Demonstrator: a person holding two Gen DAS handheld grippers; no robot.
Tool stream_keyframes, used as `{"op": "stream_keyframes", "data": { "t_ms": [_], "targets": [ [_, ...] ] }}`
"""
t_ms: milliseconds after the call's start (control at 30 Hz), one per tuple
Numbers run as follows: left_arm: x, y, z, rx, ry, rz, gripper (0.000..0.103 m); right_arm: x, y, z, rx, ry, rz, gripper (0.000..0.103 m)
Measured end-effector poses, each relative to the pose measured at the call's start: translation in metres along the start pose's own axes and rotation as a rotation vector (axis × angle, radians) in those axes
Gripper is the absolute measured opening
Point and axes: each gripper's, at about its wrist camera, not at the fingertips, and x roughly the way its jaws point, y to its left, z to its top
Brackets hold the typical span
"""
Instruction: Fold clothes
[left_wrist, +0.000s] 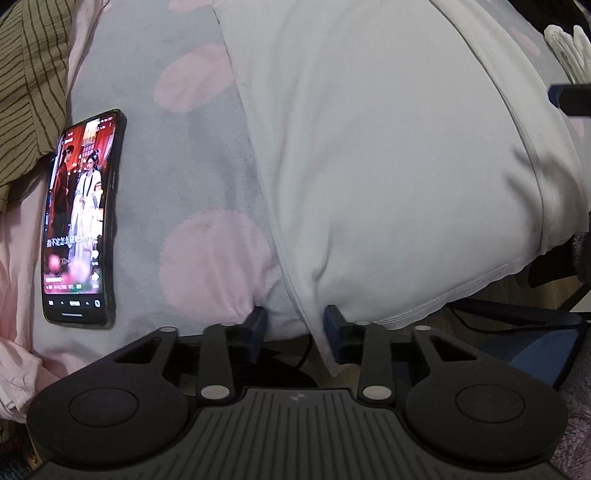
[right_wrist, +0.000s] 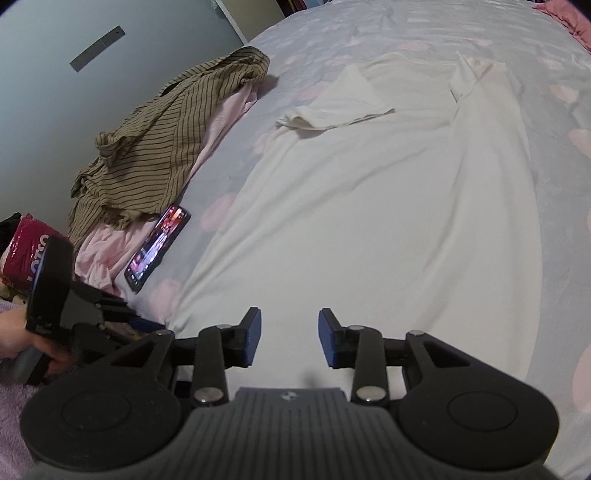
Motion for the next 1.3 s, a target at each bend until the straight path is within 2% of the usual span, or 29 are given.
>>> {"op": "stream_keyframes", "data": {
  "t_ms": [33,100,333,467,733,900,1067,1233,1300],
  "targets": [
    [-0.001,0.002,0.0,-0.001,0.0,-0.005,0.012,0.0,0.0,-0.002,0.003,0.004,-0.005,0.038],
    [-0.007,0.004,0.0,-0.015,-0.002,-0.044,0.001,-0.002,0.0,-0.007,0.011,0.006,-0.014,0.038],
    [-0.054,-0.026,0.006,0.117,-0.082,-0.097,0.0,-0.007,-0.01,-0.022,0.078,0.031,-0.042,0.039],
    [-0.078,-0.044,0.025,0.229,-0.101,-0.13,0.0,-0.004,-0.015,-0.03,0.123,0.063,-0.031,0.039],
    [-0.08,-0.114,0.07,0.484,-0.057,-0.231,0.0,-0.01,-0.032,-0.034,0.171,0.052,-0.071,0.038],
    [-0.047,-0.163,0.096,0.635,0.032,-0.276,0.0,-0.016,-0.051,-0.039,0.241,0.041,-0.09,0.038],
    [-0.006,-0.181,0.1,0.63,0.099,-0.32,0.0,-0.015,-0.062,-0.046,0.275,0.052,-0.09,0.037],
    [0.016,-0.171,0.098,0.547,0.097,-0.379,0.001,-0.008,-0.06,-0.051,0.266,0.077,-0.04,0.037],
    [0.018,-0.168,0.093,0.528,0.097,-0.4,0.005,-0.005,-0.057,-0.053,0.25,0.083,-0.016,0.037]
  ]
}}
